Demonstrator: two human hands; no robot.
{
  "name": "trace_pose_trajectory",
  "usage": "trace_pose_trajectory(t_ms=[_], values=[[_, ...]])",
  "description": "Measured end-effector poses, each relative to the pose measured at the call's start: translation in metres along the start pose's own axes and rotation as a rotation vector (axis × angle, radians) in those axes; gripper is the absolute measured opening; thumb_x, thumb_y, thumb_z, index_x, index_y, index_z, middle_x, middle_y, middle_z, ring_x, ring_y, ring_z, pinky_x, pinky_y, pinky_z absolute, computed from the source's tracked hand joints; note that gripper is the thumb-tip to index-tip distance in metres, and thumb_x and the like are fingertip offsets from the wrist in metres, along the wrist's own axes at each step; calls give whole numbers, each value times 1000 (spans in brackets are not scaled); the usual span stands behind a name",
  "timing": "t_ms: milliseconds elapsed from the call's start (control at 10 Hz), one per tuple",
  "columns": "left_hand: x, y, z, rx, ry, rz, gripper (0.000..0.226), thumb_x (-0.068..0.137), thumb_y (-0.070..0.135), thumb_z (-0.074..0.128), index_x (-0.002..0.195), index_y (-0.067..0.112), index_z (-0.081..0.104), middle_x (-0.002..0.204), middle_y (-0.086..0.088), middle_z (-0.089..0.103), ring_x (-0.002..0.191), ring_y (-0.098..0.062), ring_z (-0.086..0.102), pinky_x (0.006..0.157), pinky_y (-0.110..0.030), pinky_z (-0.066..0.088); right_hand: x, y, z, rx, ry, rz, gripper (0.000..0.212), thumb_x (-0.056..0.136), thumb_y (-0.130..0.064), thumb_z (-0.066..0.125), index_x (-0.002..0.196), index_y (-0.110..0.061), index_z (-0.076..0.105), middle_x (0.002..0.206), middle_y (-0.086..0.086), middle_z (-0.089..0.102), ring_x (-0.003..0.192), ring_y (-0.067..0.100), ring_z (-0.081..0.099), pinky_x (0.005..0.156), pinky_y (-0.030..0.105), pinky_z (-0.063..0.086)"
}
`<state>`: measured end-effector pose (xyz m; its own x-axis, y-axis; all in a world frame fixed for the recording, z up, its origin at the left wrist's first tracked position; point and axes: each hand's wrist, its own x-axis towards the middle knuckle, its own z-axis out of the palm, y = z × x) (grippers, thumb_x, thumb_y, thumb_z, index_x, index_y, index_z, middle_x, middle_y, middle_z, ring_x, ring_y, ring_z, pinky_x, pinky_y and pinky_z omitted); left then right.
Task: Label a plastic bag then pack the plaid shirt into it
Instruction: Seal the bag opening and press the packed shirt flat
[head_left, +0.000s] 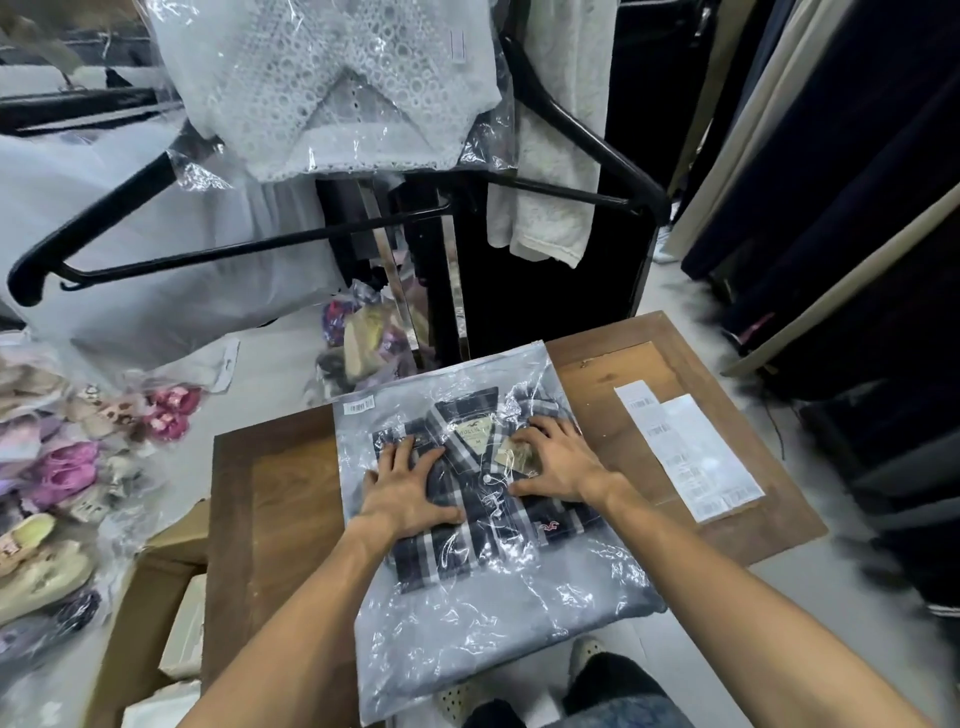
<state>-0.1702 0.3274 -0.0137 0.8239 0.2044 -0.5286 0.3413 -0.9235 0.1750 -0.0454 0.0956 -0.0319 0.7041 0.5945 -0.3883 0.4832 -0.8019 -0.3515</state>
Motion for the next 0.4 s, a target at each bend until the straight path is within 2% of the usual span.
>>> trace_pose_trajectory(t_ms=[200, 300, 400], values=[[3, 20, -18, 5, -82, -98, 106, 67, 75, 70, 155, 42, 21, 167, -8, 6, 153, -37, 7, 120, -67, 9, 3, 3, -16, 33, -85, -5, 85, 70, -74, 73, 142, -38, 49, 163, 4, 26, 149, 34, 20, 121, 58, 22], [14, 48, -31, -102, 20, -161, 76, 81, 63, 64, 148, 37, 39, 162, -14, 20, 150, -42, 16, 119, -67, 6, 4, 14, -38, 233, -49, -62, 56, 84, -56, 72, 133, -29, 62, 157, 6, 41, 144, 29, 36, 121, 51, 28], [15, 72, -30, -294, 125, -89, 53, 84, 50, 64, 133, 32, 55, 142, -18, 48, 135, -37, 45, 115, -57, 32, -3, 25, -41, 460, 57, -83, 40, 88, -40, 74, 125, -23, 70, 142, 3, 60, 130, 20, 54, 112, 40, 42]])
